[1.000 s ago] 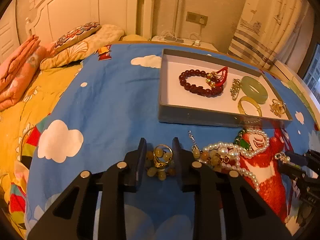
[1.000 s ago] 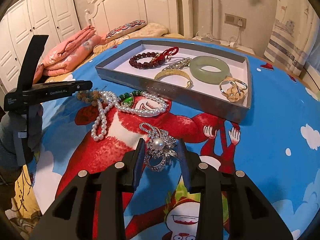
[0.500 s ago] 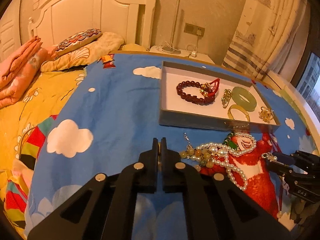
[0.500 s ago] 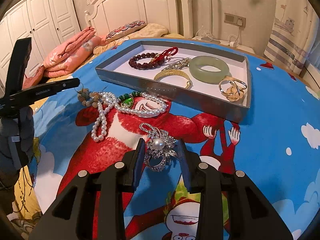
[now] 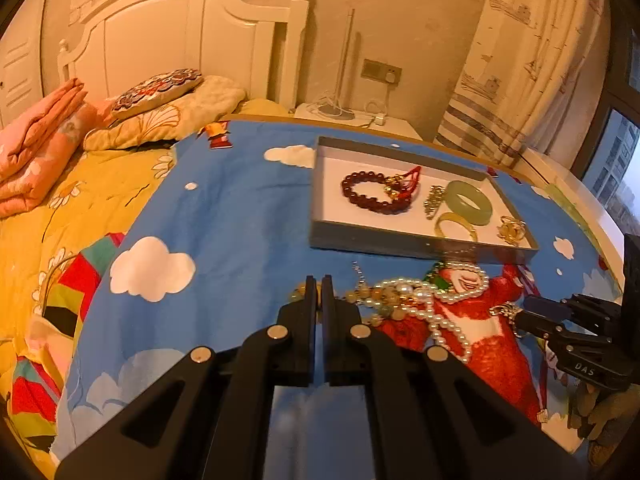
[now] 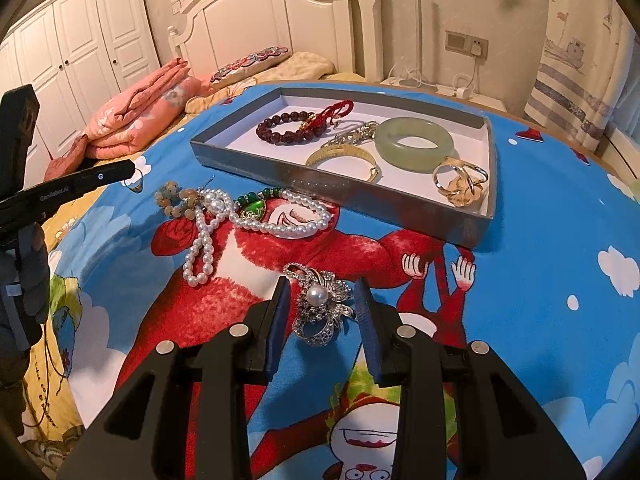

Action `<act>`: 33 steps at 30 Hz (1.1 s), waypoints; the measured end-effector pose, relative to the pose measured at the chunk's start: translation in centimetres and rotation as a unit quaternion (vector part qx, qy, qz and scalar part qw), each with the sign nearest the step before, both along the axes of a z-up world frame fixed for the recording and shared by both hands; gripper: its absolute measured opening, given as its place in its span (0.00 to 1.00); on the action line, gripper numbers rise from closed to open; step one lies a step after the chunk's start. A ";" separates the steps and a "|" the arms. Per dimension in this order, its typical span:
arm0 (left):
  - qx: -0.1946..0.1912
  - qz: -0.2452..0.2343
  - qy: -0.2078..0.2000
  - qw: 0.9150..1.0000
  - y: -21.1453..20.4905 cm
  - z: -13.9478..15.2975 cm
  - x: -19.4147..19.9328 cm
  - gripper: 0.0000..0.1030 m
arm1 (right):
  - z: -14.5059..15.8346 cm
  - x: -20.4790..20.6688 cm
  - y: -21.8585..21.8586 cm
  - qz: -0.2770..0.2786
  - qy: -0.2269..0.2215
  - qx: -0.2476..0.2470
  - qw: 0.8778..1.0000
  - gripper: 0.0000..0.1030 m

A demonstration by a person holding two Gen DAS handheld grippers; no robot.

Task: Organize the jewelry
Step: 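Grasp the silver pearl brooch with the right tool while the left grasps the gold ring, then carry the brooch and gold ring over the tray and open both tools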

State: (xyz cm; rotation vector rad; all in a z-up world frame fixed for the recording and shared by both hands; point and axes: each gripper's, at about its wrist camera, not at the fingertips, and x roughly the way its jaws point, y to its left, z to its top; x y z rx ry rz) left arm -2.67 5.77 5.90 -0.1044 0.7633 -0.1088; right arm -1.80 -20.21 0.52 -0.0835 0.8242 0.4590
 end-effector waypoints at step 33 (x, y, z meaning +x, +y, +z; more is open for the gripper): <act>0.023 -0.083 -0.034 0.996 -7.4 3.1 4.9 0.02 | 3.0 2.1 -1.1 -0.030 -0.047 0.011 0.998 0.32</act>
